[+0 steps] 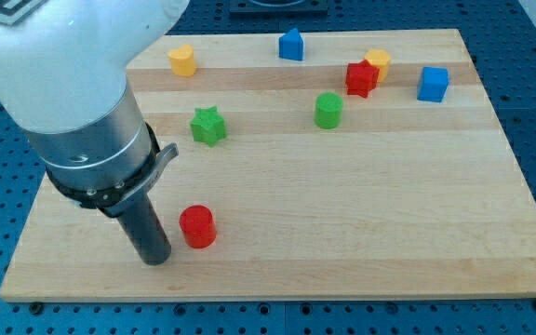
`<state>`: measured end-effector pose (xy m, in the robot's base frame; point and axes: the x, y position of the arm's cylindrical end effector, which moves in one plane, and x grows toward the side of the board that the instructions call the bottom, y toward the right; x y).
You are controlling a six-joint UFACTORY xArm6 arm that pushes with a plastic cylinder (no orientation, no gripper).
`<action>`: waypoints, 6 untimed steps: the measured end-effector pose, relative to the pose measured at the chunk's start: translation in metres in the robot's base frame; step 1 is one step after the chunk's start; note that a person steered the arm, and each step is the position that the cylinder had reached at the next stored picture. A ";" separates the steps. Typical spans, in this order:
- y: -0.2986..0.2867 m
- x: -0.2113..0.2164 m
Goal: Move the red circle slightly up
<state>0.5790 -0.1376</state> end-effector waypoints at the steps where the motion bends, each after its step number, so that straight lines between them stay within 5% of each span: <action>1: 0.018 -0.003; 6: 0.053 -0.022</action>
<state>0.5571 -0.0851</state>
